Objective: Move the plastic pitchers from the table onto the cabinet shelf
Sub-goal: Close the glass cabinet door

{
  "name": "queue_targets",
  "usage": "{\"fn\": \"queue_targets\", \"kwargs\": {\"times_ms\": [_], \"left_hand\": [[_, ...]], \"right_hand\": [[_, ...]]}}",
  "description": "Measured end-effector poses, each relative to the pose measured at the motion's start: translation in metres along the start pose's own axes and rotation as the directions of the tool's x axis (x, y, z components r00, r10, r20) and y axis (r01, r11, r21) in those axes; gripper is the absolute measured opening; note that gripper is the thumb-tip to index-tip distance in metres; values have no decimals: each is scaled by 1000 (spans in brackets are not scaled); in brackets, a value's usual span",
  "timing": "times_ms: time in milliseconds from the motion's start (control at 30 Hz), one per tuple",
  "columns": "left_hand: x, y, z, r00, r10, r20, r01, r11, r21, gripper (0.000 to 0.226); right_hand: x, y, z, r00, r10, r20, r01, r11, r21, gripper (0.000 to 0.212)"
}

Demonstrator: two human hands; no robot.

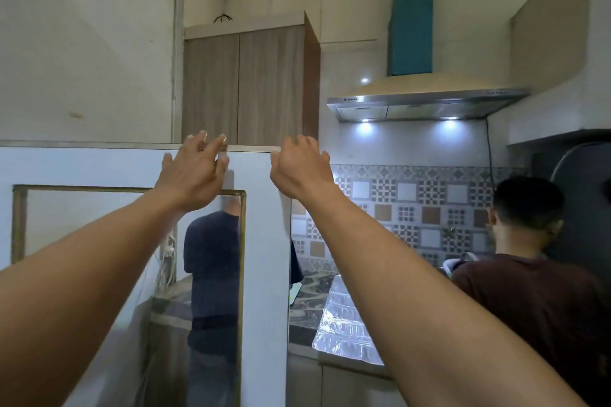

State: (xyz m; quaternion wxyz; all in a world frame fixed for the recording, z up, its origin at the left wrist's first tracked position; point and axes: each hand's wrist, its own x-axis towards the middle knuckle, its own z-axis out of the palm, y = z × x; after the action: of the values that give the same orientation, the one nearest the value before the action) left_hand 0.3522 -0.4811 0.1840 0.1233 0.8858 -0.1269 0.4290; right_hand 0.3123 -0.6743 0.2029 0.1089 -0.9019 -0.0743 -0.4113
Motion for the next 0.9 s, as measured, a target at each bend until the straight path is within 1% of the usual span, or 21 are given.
{"fn": "queue_targets", "kwargs": {"times_ms": [100, 167, 233, 333, 400, 533, 633, 700, 800, 900], "left_hand": [[10, 4, 9, 998, -17, 55, 14, 999, 42, 55], [13, 8, 13, 998, -35, 57, 32, 998, 47, 55], [12, 12, 13, 997, -55, 51, 53, 998, 34, 55], [7, 17, 7, 997, -57, 42, 55, 998, 29, 56], [0, 18, -4, 998, -55, 30, 55, 998, 12, 56], [-21, 17, -36, 997, -48, 59, 51, 997, -59, 68], [-36, 20, -67, 994, -61, 89, 69, 993, -96, 73], [-53, 27, -91, 992, -89, 91, 101, 986, -133, 69], [-84, 32, -128, 994, -102, 47, 109, 976, -187, 63], [-118, 24, -170, 990, -137, 19, 138, 958, -252, 61]], "right_hand": [[5, 11, 1, 996, 9, 90, -22, 989, 145, 25], [6, 17, 3, 993, 7, 116, -33, 973, 228, 23], [4, 19, 2, 993, -4, 119, -29, 960, 277, 27], [-1, 19, -5, 993, -18, 113, -20, 946, 323, 40], [-8, 13, -15, 995, -15, 101, -22, 935, 354, 43], [-32, -5, -42, 997, -17, 70, -16, 897, 441, 44], [-48, -19, -66, 997, -41, 66, 4, 870, 493, 34], [-62, -31, -87, 993, -76, 88, 17, 843, 538, 28], [-82, -56, -116, 983, -127, 131, 12, 762, 648, 22], [-102, -89, -140, 969, -197, 149, 32, 700, 713, 20]]}}
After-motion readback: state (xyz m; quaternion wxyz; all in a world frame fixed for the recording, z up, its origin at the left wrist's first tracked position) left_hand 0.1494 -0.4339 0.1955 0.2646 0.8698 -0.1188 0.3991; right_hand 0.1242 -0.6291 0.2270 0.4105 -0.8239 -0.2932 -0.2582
